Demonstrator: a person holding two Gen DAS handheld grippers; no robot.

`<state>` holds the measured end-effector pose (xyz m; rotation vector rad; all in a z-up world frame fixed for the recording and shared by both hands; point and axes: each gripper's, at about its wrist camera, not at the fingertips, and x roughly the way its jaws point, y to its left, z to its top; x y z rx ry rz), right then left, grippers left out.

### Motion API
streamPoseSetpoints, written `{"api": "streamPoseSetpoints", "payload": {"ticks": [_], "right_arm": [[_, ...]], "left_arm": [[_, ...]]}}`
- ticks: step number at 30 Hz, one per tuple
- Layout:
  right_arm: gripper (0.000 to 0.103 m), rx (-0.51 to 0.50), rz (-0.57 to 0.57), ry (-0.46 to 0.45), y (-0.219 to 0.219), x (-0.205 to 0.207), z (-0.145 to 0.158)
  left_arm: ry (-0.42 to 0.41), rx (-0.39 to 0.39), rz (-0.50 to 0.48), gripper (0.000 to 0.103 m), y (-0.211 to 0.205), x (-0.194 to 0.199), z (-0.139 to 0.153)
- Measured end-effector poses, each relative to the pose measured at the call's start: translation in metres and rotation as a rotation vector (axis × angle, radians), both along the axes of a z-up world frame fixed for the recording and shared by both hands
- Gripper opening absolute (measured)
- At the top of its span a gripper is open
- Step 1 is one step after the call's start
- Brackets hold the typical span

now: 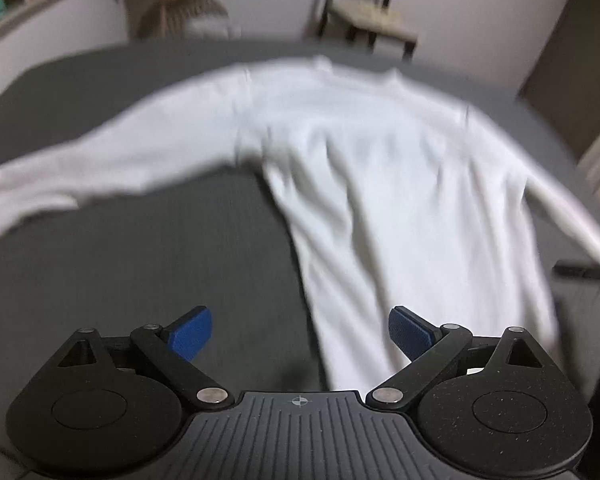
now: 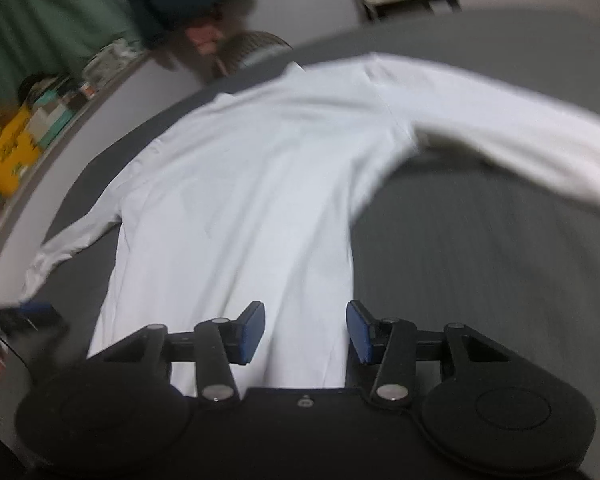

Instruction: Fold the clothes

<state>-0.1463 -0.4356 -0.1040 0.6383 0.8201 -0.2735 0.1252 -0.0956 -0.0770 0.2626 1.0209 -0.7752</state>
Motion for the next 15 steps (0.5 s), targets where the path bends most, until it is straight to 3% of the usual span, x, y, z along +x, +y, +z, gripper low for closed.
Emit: {"api": "streamPoseSetpoints", "payload": {"ticks": [3, 5, 9, 13, 15], "right_arm": [[0.046, 0.023, 0.053, -0.002, 0.020, -0.011, -0.002], [0.046, -0.003, 0.127, 0.000, 0.037, -0.016, 0.000], [0.046, -0.009, 0.207, 0.007, 0.062, -0.022, 0.001], [0.046, -0.036, 0.270, 0.036, 0.075, -0.025, -0.002], [0.046, -0.110, 0.318, 0.069, 0.086, -0.022, 0.000]], "left_arm": [[0.027, 0.071, -0.078, 0.093, -0.009, -0.022, -0.013], [0.045, 0.101, -0.123, 0.080, -0.014, -0.027, -0.011], [0.165, 0.222, -0.152, 0.065, -0.025, -0.029, -0.026], [0.142, 0.287, -0.184, 0.061, -0.028, -0.043, -0.031], [0.130, 0.300, -0.194, 0.040, -0.030, -0.047, -0.029]]}}
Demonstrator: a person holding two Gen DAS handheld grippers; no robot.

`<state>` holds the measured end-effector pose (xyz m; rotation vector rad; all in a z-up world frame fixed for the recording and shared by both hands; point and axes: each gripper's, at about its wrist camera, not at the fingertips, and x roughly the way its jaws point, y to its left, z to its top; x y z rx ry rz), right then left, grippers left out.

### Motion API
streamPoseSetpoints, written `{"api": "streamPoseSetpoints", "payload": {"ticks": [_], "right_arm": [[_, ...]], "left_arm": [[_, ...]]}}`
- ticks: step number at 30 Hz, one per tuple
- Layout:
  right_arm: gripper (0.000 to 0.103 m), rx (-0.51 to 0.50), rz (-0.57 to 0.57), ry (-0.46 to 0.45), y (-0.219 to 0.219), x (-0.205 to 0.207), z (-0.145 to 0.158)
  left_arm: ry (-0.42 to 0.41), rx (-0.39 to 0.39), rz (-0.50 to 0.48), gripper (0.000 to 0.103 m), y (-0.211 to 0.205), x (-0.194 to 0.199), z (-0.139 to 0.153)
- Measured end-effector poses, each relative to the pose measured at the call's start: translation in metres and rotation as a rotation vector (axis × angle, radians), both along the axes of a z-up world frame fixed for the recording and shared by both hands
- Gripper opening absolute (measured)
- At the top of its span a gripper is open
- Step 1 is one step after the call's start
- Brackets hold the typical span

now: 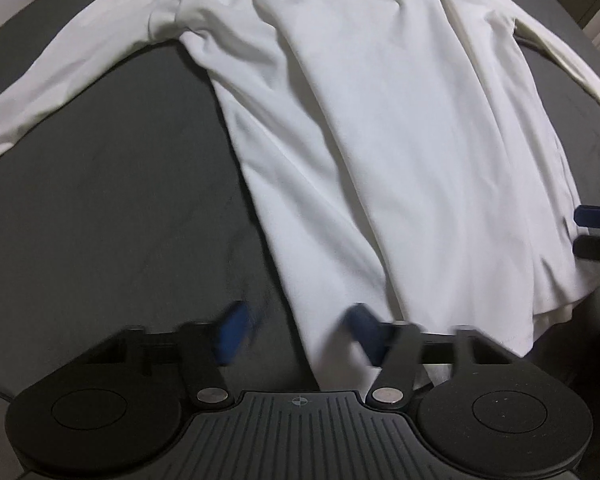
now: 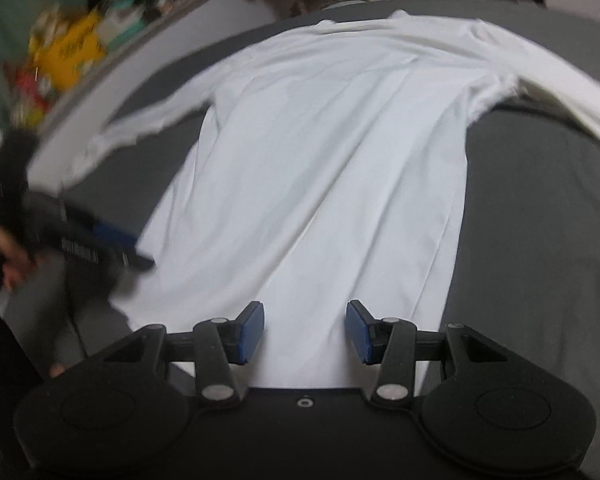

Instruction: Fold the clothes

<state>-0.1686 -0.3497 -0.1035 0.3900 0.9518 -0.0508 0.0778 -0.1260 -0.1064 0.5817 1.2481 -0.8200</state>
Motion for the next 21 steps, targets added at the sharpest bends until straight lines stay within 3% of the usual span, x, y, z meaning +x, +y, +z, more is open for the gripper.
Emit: {"api": "streamPoseSetpoints", "payload": {"ticks": [3, 6, 9, 15, 18, 21], "right_arm": [[0.046, -0.076, 0.086, 0.027, 0.013, -0.007, 0.008], [0.048, -0.203, 0.149, 0.054, 0.011, -0.022, 0.024], [0.051, -0.327, 0.196, 0.120, 0.001, -0.034, 0.035], [0.051, -0.184, 0.373, 0.223, -0.002, -0.027, 0.022], [0.047, -0.261, 0.437, 0.302, 0.014, -0.023, 0.006], [0.046, -0.396, 0.505, 0.293, 0.036, -0.025, 0.003]], "left_arm": [[0.001, 0.002, -0.022, 0.026, -0.001, -0.007, 0.005], [0.012, -0.016, -0.034, 0.025, 0.002, -0.013, 0.011], [0.015, -0.025, -0.039, 0.004, 0.006, -0.017, 0.014], [0.033, -0.030, -0.017, 0.003, 0.015, -0.019, 0.021], [0.044, -0.023, -0.021, 0.004, 0.021, -0.025, 0.024], [0.044, 0.028, -0.024, 0.004, 0.020, -0.024, 0.023]]}}
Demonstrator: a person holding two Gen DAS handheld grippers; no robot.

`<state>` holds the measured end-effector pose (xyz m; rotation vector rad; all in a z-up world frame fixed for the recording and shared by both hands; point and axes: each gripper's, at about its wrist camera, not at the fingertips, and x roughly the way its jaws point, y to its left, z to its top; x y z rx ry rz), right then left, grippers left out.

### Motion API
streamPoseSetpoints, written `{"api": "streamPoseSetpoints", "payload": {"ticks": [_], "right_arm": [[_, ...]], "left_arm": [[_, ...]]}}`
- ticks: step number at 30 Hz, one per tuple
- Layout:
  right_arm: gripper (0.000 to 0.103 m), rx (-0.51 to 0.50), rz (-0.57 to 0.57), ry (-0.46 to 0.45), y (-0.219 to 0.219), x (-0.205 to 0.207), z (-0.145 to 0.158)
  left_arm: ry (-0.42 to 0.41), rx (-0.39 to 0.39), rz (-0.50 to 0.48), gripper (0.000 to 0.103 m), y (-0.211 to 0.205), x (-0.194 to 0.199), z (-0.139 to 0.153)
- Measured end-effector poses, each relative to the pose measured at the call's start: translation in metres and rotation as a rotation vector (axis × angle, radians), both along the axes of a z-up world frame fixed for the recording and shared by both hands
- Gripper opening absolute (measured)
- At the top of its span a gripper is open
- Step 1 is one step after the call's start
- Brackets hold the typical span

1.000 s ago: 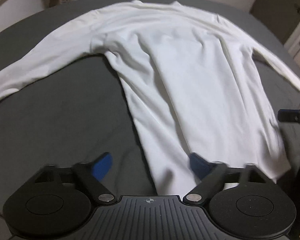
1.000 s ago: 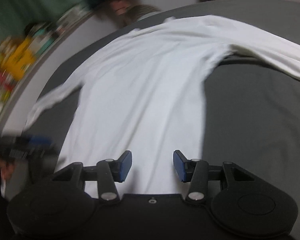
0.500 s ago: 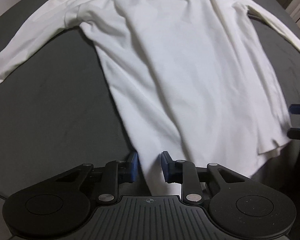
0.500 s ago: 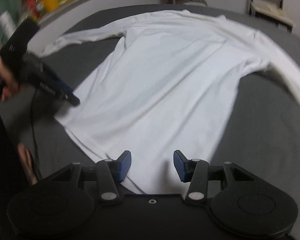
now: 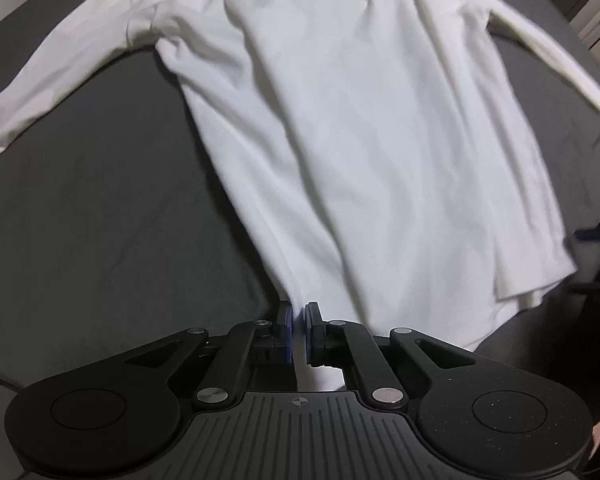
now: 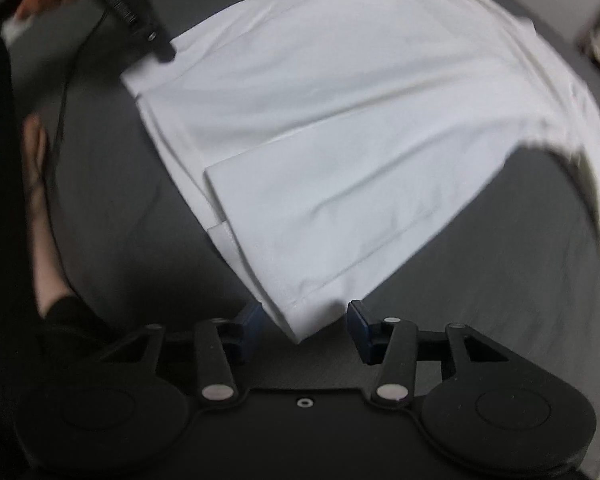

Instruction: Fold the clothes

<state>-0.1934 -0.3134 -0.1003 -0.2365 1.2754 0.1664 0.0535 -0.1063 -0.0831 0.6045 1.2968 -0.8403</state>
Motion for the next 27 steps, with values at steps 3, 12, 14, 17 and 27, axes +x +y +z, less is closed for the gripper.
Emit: {"api": "streamPoseSetpoints", "payload": {"ticks": [3, 12, 14, 17, 27], "right_arm": [[0.043, -0.119, 0.068, -0.032, 0.019, -0.003, -0.005], [0.033, -0.196, 0.125, -0.017, 0.032, -0.005, -0.014], [0.033, -0.210, 0.124, -0.046, 0.034, -0.004, -0.015], [0.004, -0.211, 0.097, -0.050, 0.032, 0.000, -0.016], [0.004, -0.134, -0.282, -0.193, -0.074, -0.021, 0.062]], "left_arm": [[0.029, 0.022, 0.027, 0.014, -0.004, 0.002, 0.000], [0.056, -0.008, 0.098, 0.079, 0.012, -0.002, 0.012], [0.104, -0.004, 0.128, 0.079, 0.017, -0.001, 0.007], [0.135, 0.005, 0.156, 0.079, 0.022, 0.000, 0.002], [0.219, -0.122, 0.261, 0.079, 0.072, 0.020, 0.033]]}}
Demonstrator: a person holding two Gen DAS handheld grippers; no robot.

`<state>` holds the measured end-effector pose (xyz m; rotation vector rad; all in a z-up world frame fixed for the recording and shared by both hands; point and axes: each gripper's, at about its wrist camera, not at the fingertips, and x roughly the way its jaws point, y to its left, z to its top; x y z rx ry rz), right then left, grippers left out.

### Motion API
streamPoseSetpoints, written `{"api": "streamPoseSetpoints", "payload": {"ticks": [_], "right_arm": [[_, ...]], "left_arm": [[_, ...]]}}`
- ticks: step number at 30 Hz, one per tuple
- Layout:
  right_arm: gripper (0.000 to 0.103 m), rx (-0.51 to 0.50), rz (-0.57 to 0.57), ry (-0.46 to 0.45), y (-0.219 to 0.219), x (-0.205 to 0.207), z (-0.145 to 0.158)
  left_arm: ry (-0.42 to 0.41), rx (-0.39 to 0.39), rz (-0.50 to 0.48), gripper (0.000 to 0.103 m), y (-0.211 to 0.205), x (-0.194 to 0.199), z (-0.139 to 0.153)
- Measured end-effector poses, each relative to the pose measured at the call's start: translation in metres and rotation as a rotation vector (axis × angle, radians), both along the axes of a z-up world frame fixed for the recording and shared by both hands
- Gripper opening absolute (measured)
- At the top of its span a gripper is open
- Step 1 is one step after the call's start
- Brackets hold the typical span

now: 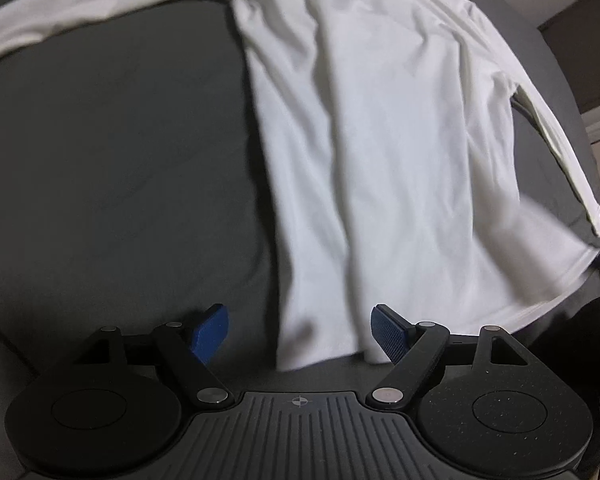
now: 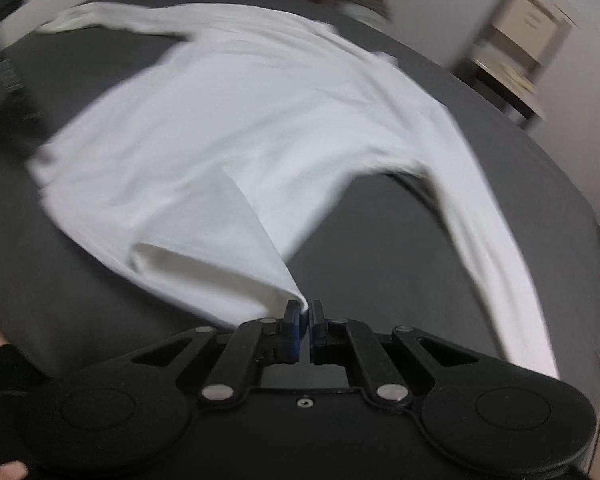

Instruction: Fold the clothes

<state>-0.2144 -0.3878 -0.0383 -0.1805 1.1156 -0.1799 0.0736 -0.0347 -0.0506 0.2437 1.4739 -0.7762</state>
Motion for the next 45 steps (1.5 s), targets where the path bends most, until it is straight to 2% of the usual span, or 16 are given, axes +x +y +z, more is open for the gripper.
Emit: {"api": "streamPoseSetpoints", "payload": {"ticks": [4, 7, 11, 16, 17, 18, 19, 23, 25, 26, 31, 35, 38, 40, 43, 45], "right_arm": [[0.004, 0.063, -0.148, 0.029, -0.051, -0.009, -0.005], [0.004, 0.003, -0.194, 0.058, -0.072, -0.012, -0.017], [0.004, -0.007, -0.241, 0.087, -0.089, -0.016, -0.029], [0.004, 0.016, -0.233, 0.091, -0.092, -0.016, -0.034], [0.004, 0.014, -0.229, 0.092, -0.094, -0.015, -0.035], [0.004, 0.016, -0.226, 0.093, -0.095, -0.013, -0.035], [0.005, 0.017, -0.223, 0.093, -0.095, -0.013, -0.035], [0.005, 0.022, -0.211, 0.085, -0.093, -0.014, -0.034], [0.005, 0.026, -0.207, 0.067, -0.092, -0.017, -0.029], [0.005, 0.029, -0.207, 0.056, -0.092, -0.017, -0.027], [0.005, 0.052, -0.197, -0.021, -0.092, -0.024, -0.009], [0.005, 0.067, -0.100, -0.064, -0.073, -0.031, 0.023], [0.005, 0.123, 0.007, -0.065, -0.049, -0.035, 0.048], [0.004, 0.104, 0.088, -0.061, -0.027, -0.036, 0.060], [0.004, 0.077, 0.171, -0.037, 0.002, -0.034, 0.066], [0.004, 0.107, 0.223, 0.050, 0.018, -0.026, 0.048]], "left_arm": [[0.031, 0.014, 0.027, 0.079, 0.038, 0.001, -0.013], [0.039, 0.041, -0.009, 0.079, 0.033, -0.004, -0.026], [0.019, 0.097, -0.079, 0.079, 0.024, -0.015, -0.034], [-0.042, 0.090, -0.135, 0.079, 0.021, -0.026, -0.029], [-0.044, 0.085, -0.143, 0.075, 0.021, -0.028, -0.028], [-0.046, 0.080, -0.151, 0.061, 0.022, -0.029, -0.028], [-0.048, 0.076, -0.156, 0.055, 0.023, -0.030, -0.027], [-0.037, 0.066, -0.133, 0.039, 0.030, -0.027, -0.025], [-0.051, 0.061, -0.119, 0.026, 0.038, -0.026, -0.022], [-0.058, 0.039, -0.108, 0.006, 0.036, -0.025, -0.021], [-0.117, -0.052, -0.095, 0.001, 0.020, -0.023, -0.006], [-0.167, -0.044, -0.145, 0.001, 0.023, -0.011, 0.032], [-0.224, 0.023, -0.154, 0.001, 0.066, 0.007, 0.075], [-0.250, 0.046, -0.127, 0.001, 0.088, 0.020, 0.097], [-0.244, 0.032, -0.055, 0.001, 0.105, 0.034, 0.108], [-0.225, 0.073, -0.058, 0.001, 0.107, 0.033, 0.090]]}}
